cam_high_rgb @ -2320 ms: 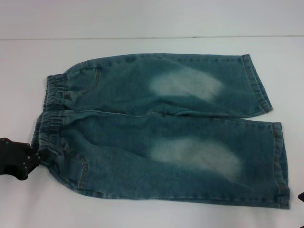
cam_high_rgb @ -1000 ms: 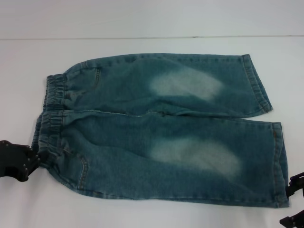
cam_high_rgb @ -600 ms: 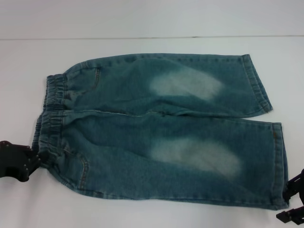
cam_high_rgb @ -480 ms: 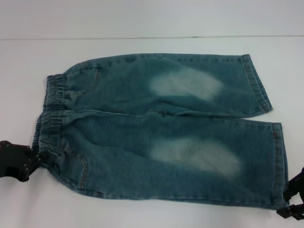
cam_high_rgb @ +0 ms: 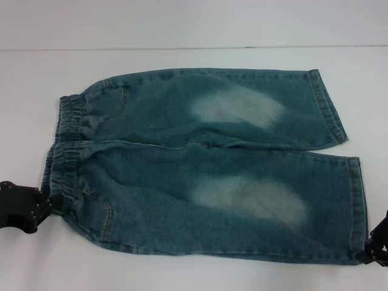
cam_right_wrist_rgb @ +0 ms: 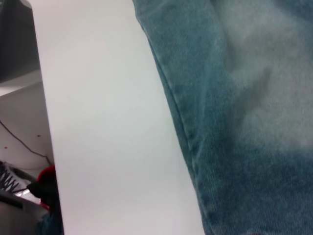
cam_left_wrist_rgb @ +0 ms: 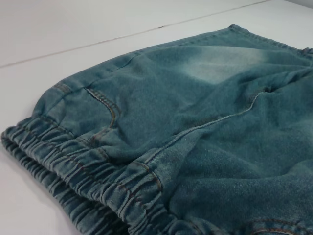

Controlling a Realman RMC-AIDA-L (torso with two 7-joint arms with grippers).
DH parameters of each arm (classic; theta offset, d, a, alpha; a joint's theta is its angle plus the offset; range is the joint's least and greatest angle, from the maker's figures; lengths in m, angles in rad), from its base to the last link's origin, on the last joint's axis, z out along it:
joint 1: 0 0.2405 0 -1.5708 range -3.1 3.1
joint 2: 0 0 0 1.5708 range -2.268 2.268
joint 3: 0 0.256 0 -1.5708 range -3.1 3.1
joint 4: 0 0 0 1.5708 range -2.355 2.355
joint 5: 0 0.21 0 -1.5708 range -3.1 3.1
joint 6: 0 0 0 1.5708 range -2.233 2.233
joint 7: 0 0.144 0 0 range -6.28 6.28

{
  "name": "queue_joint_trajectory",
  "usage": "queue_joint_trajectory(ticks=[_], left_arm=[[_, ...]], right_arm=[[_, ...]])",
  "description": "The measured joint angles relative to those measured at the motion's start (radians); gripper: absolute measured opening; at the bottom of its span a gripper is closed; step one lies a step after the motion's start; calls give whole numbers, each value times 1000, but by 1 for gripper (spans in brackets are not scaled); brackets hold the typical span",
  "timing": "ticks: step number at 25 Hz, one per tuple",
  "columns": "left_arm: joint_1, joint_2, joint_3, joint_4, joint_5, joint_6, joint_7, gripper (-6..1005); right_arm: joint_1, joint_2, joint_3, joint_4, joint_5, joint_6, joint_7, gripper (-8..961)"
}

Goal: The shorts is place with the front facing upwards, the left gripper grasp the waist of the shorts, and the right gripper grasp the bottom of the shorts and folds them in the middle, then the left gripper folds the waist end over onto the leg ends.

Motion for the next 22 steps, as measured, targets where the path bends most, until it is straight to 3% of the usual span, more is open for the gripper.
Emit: queue_joint_trajectory(ticks=[3,8,17,22], left_arm=[[5,-1,1,1,1,14,0,87],[34,1,4,31,12,105,2,90],[100,0,-44,209,49,306,-29,93],[90,9,-121,216,41,305,-49,96]], right_arm=[[-17,0,5,-9,20,-18,-18,90],[-73,6,-1,-57,66,-103,-69,41],[-142,-1,24,-102,142,-144,-135,59],[-120,-1,152,-127,158,-139,-169,69]])
